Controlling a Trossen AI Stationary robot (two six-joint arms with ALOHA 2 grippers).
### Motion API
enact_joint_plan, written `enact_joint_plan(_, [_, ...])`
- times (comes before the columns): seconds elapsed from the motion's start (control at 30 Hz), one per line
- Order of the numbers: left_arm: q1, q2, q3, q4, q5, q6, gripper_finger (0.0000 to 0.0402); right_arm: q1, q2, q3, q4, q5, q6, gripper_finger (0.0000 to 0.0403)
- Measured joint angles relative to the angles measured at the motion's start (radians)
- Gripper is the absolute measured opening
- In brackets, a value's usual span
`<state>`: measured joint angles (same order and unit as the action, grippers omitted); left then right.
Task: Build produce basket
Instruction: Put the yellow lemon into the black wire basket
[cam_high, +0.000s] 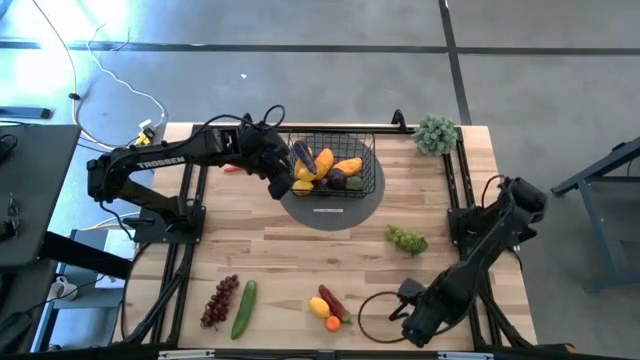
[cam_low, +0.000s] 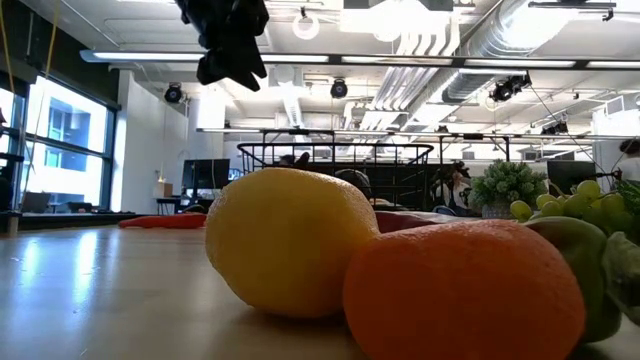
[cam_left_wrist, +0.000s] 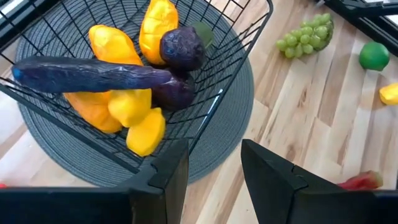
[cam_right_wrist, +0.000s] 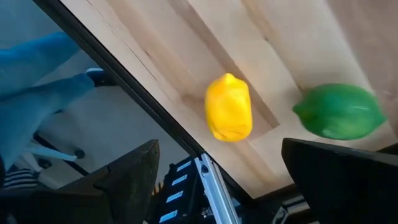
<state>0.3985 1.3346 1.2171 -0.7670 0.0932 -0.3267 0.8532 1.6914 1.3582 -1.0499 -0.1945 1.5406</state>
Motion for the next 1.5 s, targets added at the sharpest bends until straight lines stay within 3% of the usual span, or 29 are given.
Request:
enact_joint_plan(0.3, [-0.015,0.000,0.000,0.000,0.000,-0.039,0.0135,0.045,0.128,0.000,0.027,-0.069,0.000,0.0319])
enact_joint_plan(0.83, [-0.014,0.000,0.000,0.001,-0.004,-0.040,0.0135,0.046,0.258,0.000,0.074,-0.075,-0.011,0.0310])
enact_joint_plan(1.1, [-0.014,0.000,0.000,0.001,-0.004,-0.038,0.0135,0.046,0.289,0.001,0.083,-0.100,-0.011,0.0263])
enact_joint_plan(1.5, [-0.014,0.000,0.000,0.000,0.004,-0.016,0.0135,0.007,0.282,0.002,0.146,-0.101,-0.012,0.0126])
